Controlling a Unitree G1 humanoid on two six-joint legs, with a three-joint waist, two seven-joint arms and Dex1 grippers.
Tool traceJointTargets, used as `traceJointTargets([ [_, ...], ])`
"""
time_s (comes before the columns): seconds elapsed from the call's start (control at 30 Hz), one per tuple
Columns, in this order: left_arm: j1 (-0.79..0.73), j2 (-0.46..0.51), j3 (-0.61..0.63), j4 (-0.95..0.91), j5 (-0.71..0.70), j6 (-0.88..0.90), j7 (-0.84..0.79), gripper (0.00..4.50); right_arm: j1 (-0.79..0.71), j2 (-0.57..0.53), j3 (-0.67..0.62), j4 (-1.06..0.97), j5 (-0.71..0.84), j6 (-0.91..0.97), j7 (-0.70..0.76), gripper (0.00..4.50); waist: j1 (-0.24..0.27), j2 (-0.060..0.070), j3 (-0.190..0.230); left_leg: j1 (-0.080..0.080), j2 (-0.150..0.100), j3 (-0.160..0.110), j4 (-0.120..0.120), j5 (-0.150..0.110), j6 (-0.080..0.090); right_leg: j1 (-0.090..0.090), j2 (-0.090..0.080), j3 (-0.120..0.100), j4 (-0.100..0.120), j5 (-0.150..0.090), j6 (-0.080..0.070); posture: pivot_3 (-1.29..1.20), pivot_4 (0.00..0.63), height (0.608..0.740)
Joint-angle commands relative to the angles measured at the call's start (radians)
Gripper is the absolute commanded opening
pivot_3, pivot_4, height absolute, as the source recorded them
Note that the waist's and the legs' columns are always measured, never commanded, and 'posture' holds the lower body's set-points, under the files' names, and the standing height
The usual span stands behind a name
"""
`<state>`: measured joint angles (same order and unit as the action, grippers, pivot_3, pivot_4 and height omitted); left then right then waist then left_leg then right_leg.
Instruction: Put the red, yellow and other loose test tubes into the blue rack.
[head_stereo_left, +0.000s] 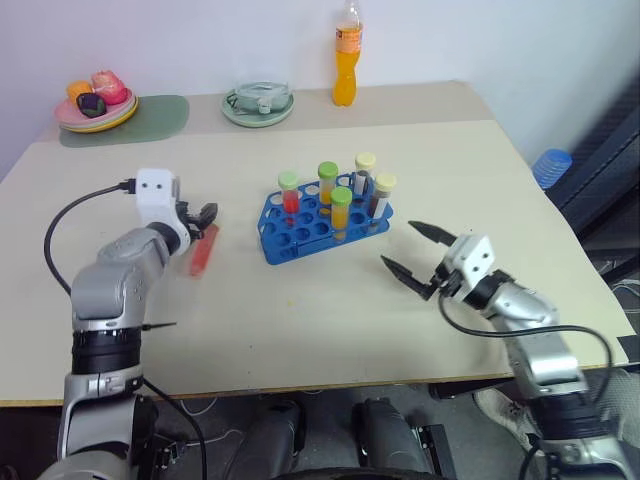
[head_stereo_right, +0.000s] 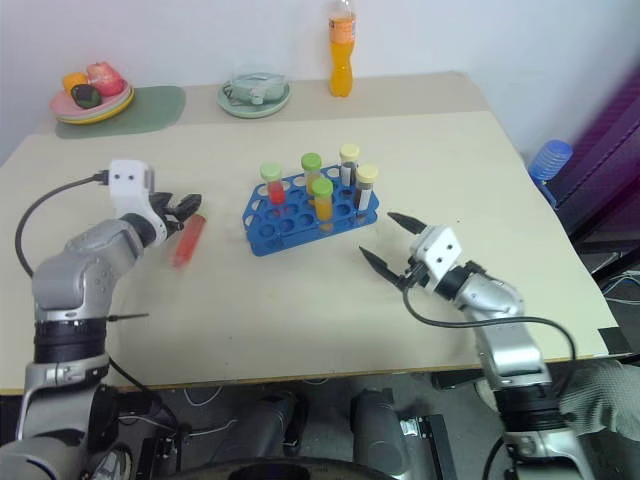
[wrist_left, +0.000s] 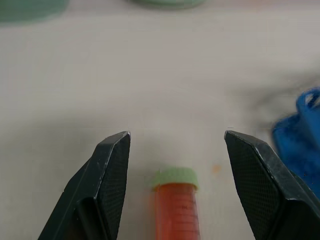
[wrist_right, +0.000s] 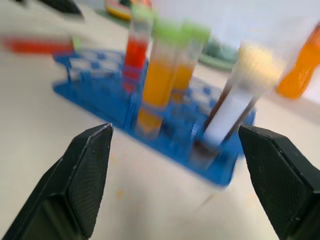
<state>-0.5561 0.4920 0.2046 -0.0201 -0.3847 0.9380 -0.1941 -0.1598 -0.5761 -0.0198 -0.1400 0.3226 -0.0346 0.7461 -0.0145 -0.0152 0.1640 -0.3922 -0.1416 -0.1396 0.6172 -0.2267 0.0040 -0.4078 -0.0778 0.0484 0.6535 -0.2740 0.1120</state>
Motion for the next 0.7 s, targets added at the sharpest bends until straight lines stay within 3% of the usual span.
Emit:
traceJointTargets([
  [0.03,-0.174,0.031,-0.003,0.046,-0.005,0.279,0.038,3.07,-0.104,-0.097,-0.069,-0.2,0.187,0.241,0.035,4.07,0.0,-0.001,0.001,0.0,0.0,0.0,0.0,0.0,0.0,0.0,0.0,-0.001,0.0,0.0,0.0,0.0,0.15,0.74],
  [0.3,-0.432,0.002,0.018,0.239,0.017,0.619,0.056,3.07,-0.233,-0.195,-0.075,-0.316,0.344,0.537,0.059,4.07,0.006,-0.004,0.002,-0.005,0.0,-0.001,0.0,-0.001,0.001,-0.002,-0.001,-0.003,-0.005,0.0,0.001,0.0,0.15,0.74],
  [0.7,-0.473,-0.003,-0.059,0.287,0.068,0.676,0.053,3.07,-0.296,-0.285,-0.08,-0.292,0.413,0.802,0.099,4.07,0.007,-0.004,0.003,-0.018,-0.001,0.0,0.011,-0.001,0.002,-0.011,-0.002,-0.002,0.0,0.001,0.002,0.0,0.15,0.74],
])
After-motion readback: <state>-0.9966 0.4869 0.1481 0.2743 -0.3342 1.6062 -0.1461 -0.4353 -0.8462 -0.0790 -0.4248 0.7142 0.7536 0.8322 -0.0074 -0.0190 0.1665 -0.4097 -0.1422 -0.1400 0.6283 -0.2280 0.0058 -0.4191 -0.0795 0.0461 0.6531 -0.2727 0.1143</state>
